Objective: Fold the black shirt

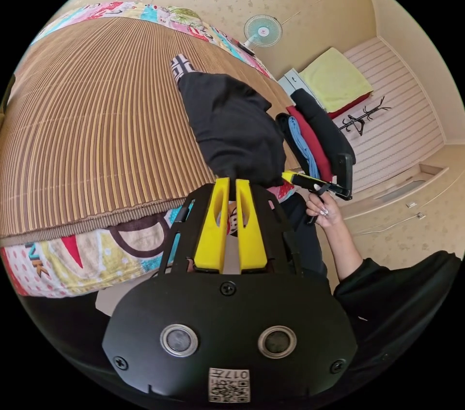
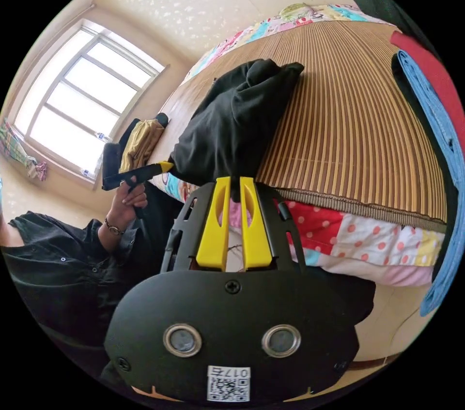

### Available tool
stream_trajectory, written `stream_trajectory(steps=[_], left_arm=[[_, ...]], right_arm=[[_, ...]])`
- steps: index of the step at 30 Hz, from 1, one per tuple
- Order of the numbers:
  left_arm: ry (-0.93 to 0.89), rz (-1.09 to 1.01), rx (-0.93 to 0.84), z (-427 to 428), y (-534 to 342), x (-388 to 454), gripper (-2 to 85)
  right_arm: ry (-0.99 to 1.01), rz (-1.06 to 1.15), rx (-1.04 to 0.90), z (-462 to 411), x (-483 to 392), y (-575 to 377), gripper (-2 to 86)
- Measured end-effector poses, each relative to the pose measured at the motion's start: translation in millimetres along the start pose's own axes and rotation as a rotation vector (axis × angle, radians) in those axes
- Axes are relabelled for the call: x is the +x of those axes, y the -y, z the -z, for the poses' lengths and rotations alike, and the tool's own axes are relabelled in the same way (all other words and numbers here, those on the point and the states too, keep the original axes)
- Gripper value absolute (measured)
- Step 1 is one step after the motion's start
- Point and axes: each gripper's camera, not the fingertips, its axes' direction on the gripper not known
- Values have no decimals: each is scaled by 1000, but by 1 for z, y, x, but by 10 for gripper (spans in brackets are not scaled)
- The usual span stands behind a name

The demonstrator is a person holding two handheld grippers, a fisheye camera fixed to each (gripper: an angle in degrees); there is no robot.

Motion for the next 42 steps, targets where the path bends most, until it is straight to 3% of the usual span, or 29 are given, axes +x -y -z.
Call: stream_trajectory(steps=[5, 11, 14, 18, 22, 27, 30, 32, 36, 42], left_arm=[[-113, -88, 29, 38, -4, -9, 19], [-89, -11, -96, 17, -51, -52, 44], [-140, 64, -51, 25, -55, -75, 108], [-118, 84, -70, 24, -33, -94, 139], [-248, 114, -219, -11, -17, -109, 131], [-371, 167, -163, -16, -17, -127, 44], [-526, 204, -122, -5, -14, -129, 39], [-591, 206, -96, 6, -9, -127, 38], [-557, 126, -76, 36, 9, -105, 39], [-513, 47, -41, 79, 14, -93, 38]], right_arm=[[119, 79, 205, 67, -18, -16, 32], [88, -131, -98, 27, 27, -61, 25], [226, -135, -82, 38, 38, -66, 21], [236, -172, -37, 63, 51, -60, 37], [276, -226, -145, 59, 60, -53, 80], [397, -261, -269, 44, 55, -52, 129], [480, -367, -280, 36, 57, -56, 159], [524, -420, -226, 37, 56, -56, 180], [787, -593, -5, 38, 78, -55, 229], [842, -780, 193, 59, 126, -64, 240]])
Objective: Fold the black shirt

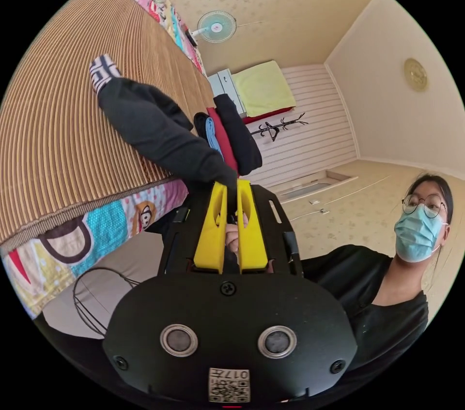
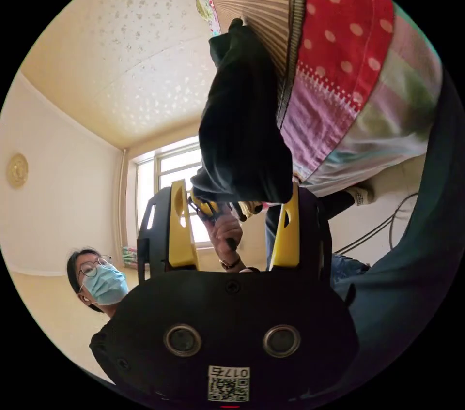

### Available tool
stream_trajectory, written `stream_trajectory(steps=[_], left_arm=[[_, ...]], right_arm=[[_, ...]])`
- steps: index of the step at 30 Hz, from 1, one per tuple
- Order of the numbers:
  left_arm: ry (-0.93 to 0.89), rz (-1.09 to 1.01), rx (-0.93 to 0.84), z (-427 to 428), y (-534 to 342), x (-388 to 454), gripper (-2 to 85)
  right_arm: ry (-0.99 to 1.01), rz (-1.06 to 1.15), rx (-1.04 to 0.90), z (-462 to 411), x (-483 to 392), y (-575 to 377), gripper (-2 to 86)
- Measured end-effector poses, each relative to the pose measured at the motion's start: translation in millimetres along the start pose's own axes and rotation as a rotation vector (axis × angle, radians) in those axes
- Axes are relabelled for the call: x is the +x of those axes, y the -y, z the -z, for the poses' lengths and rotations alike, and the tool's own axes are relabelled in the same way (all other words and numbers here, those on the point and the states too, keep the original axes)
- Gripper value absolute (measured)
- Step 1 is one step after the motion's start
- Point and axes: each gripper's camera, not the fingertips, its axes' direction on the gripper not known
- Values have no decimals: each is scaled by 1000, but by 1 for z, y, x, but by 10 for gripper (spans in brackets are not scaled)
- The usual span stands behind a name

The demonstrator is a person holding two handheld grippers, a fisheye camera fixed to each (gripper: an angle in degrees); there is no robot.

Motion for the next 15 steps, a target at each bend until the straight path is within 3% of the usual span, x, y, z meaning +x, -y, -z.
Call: stream_trajectory(steps=[2, 7, 13, 15], left_arm=[[7, -6, 5, 11, -4, 2, 38], [-63, 1, 63, 43, -13, 0, 38], [-172, -63, 118, 86, -15, 32, 38], [-247, -114, 128, 104, -15, 59, 38]], right_arm=[[-24, -11, 31, 12, -4, 1, 232], [7, 48, -62, 23, -22, 0, 110], [242, 106, -165, 25, -53, -12, 64], [272, 233, -207, 19, -91, -27, 46]])
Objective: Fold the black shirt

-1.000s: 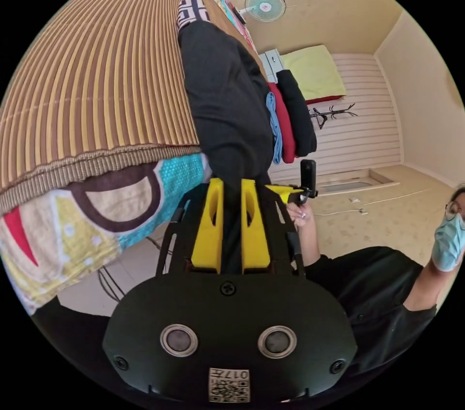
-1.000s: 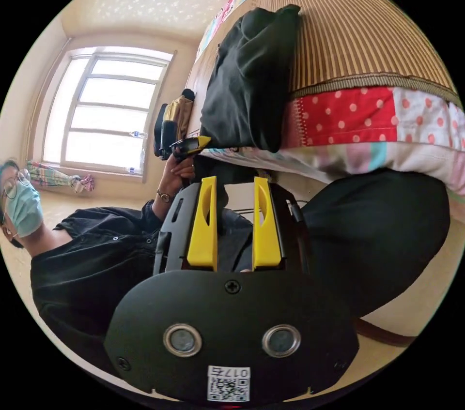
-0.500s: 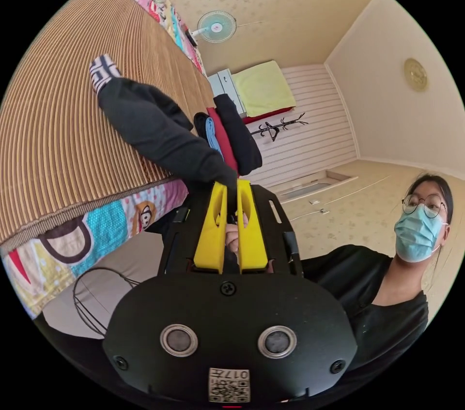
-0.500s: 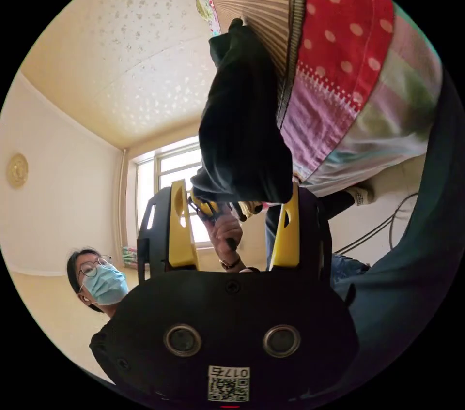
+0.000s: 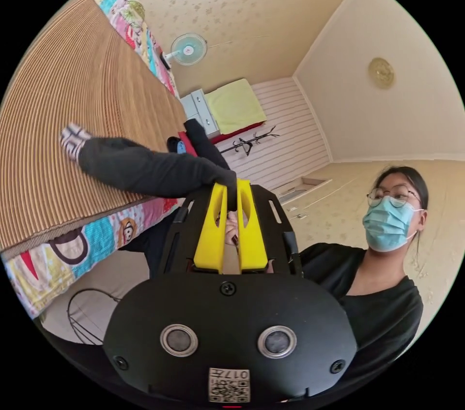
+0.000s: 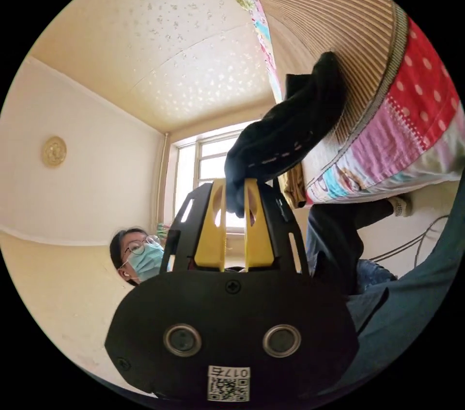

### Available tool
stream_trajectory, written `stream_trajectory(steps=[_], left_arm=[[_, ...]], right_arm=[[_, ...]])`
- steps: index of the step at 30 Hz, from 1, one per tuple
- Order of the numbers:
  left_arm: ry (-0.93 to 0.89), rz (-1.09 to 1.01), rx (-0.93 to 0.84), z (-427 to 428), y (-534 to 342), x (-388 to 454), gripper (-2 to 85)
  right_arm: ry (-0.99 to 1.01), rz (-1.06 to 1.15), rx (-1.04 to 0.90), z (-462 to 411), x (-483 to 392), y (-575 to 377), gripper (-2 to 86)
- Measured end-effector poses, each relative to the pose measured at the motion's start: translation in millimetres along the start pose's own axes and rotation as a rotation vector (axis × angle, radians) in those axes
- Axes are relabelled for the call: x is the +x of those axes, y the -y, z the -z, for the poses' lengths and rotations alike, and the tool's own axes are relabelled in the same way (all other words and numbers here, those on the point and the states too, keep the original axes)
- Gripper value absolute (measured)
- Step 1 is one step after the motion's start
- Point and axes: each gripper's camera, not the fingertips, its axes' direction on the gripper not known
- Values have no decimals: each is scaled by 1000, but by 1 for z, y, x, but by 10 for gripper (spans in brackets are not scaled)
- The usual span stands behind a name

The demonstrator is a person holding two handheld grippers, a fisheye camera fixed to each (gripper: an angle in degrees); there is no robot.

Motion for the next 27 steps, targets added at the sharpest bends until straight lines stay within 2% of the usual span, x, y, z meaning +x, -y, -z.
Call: stream_trajectory(steps=[3, 6, 11, 13, 17, 19, 22, 24, 27], left_arm=[[-68, -114, 40, 17, 3, 48, 38], [-73, -129, 86, 34, 6, 70, 37], [-17, -34, 130, 56, 32, 50, 37], [-47, -57, 136, 60, 49, 55, 36], [51, -225, 111, 61, 74, 99, 37], [130, -237, 97, 58, 69, 100, 38], [246, -88, 59, 49, 41, 51, 40], [383, 108, 8, 42, -1, -13, 44], [565, 337, -85, 40, -63, -74, 56]], right_arm=[[-22, 181, -91, -35, -54, -9, 30], [-58, 259, -144, -62, -78, -13, 22], [-69, 184, -203, -90, -54, 20, 15], [-54, 226, -234, -107, -57, 35, 15], [-110, 412, -261, -147, -86, 41, 16], [-173, 439, -257, -157, -81, 37, 17], [-380, 392, -210, -157, -34, 27, 19], [-598, 209, -154, -143, 36, 15, 20], [-782, -16, -139, -122, 116, -17, 17]])
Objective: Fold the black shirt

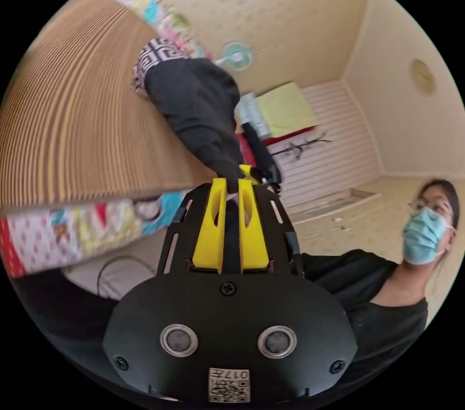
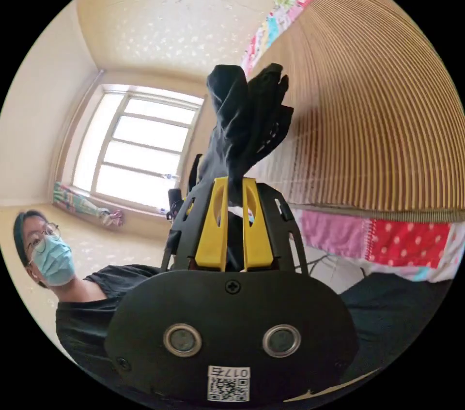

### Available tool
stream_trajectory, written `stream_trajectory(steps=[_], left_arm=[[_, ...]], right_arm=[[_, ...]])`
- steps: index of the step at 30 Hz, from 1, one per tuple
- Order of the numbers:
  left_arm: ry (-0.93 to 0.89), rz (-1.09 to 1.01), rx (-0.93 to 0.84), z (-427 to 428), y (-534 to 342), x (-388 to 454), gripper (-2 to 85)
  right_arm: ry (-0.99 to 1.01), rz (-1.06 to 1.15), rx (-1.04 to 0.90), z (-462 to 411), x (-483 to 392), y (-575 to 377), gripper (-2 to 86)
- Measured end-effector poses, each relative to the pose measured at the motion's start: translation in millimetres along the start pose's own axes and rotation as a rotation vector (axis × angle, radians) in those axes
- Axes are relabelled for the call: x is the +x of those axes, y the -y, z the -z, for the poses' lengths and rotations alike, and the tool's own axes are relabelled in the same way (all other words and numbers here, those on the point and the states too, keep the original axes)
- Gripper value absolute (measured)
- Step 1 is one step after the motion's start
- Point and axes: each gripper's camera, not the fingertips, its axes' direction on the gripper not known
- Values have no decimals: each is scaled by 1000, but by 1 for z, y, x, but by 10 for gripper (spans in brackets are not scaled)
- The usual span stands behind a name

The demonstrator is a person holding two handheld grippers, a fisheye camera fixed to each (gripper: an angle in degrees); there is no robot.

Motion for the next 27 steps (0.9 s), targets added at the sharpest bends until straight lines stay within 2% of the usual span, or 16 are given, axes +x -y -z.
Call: stream_trajectory(steps=[5, 8, 11, 15, 18, 21, 23, 27], left_arm=[[108, 43, 73, 11, -40, -12, 67], [180, -88, 158, 22, -27, 28, 78], [231, -262, 169, 10, -2, 80, 83], [361, -360, 55, -52, 30, 117, 94], [475, -299, -99, -104, 34, 105, 97], [474, -278, -32, -100, 17, 108, 72], [460, -264, -8, -92, 10, 117, 70], [420, -367, 56, -81, -4, 149, 76]], right_arm=[[-85, -43, 25, -23, 17, -40, 9], [-231, 103, 84, -29, -23, -36, 11], [-407, 308, 84, -60, -78, -24, 18], [-638, 481, 121, -121, -136, -17, 56], [-713, 432, 85, -157, -140, -7, 84], [-730, 339, -15, -182, -122, 4, 77], [-668, 312, -22, -180, -125, 12, 76], [-623, 330, -6, -166, -150, 17, 69]])
